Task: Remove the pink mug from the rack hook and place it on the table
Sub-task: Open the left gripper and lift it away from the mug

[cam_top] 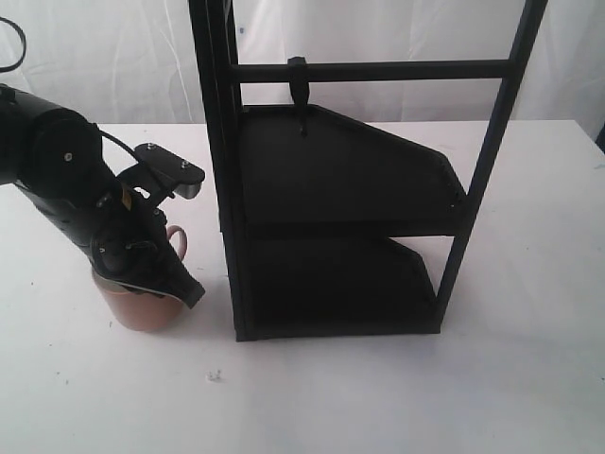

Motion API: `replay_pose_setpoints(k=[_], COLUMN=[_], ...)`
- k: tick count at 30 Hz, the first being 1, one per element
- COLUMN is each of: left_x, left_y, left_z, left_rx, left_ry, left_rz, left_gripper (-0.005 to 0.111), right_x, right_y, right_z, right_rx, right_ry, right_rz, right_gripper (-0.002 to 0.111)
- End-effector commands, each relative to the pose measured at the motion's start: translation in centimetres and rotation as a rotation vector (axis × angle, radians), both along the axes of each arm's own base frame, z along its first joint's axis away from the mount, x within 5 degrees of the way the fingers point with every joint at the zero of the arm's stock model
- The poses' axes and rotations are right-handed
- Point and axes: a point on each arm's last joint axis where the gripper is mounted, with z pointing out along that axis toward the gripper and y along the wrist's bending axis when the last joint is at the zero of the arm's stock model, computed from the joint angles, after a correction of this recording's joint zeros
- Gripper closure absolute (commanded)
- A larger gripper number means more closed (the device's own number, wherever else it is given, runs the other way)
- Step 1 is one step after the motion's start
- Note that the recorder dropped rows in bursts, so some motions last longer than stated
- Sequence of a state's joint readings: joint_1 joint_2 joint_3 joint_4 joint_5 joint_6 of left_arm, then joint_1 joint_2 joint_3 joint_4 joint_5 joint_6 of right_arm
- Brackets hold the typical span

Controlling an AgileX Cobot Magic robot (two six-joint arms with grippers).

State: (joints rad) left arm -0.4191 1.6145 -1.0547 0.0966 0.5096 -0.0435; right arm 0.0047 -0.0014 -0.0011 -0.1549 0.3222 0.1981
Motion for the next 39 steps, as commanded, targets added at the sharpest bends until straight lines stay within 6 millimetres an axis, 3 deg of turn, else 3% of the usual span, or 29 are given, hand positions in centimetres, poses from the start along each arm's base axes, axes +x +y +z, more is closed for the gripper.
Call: replay_pose_setpoints(k=[1,10,14,15,17,19,25,31,33,35,37,38,39], left_x=[0.0,0.0,0.1,0.0,0.0,0.0,0.3,-1.0,-1.9,-2.7,-3.5,-4.2,-4.6], left_y=[-0.1,-0.1,-0.1,-0.1,-0.1,-0.2,-0.1,0.8,1.6,2.5,3.4,4.4,5.0], left_z=[0.1,0.1,0.1,0.1,0.1,0.1,0.7,8.2,9.1,9.4,9.3,9.4,9.5], left_rx=[-0.004,-0.006,-0.002,-0.001,-0.006,-0.008,0.015,0.031,0.057,0.101,0.113,0.142,0.158], left_ry=[0.004,0.0,-0.004,-0.002,0.0,-0.001,-0.021,-0.068,-0.114,-0.16,-0.225,-0.3,-0.341], left_rz=[0.002,0.002,-0.011,-0.011,-0.008,-0.007,-0.026,-0.023,-0.031,-0.011,0.037,0.086,0.113], left_gripper=[0.107,0.106,0.085,0.074,0.064,0.061,0.061,0.061,0.062,0.07,0.087,0.103,0.106], right_x=[0.0,0.0,0.0,0.0,0.0,0.0,0.0,0.0,0.0,0.0,0.0,0.0,0.0], right_y=[0.0,0.0,0.0,0.0,0.0,0.0,0.0,0.0,0.0,0.0,0.0,0.0,0.0], right_z=[0.0,0.0,0.0,0.0,0.0,0.0,0.0,0.0,0.0,0.0,0.0,0.0,0.0], right_rx=[0.005,0.005,0.005,0.005,0.005,0.005,0.005,0.005,0.005,0.005,0.005,0.005,0.005], right_ry=[-0.006,-0.006,-0.006,-0.006,-0.006,-0.006,-0.006,-0.006,-0.006,-0.006,-0.006,-0.006,-0.006], right_rz=[-0.004,-0.004,-0.004,-0.004,-0.004,-0.004,-0.004,-0.004,-0.004,-0.004,-0.004,-0.004,-0.004], right_gripper=[0.108,0.108,0.108,0.108,0.108,0.108,0.108,0.108,0.108,0.108,0.108,0.108,0.108])
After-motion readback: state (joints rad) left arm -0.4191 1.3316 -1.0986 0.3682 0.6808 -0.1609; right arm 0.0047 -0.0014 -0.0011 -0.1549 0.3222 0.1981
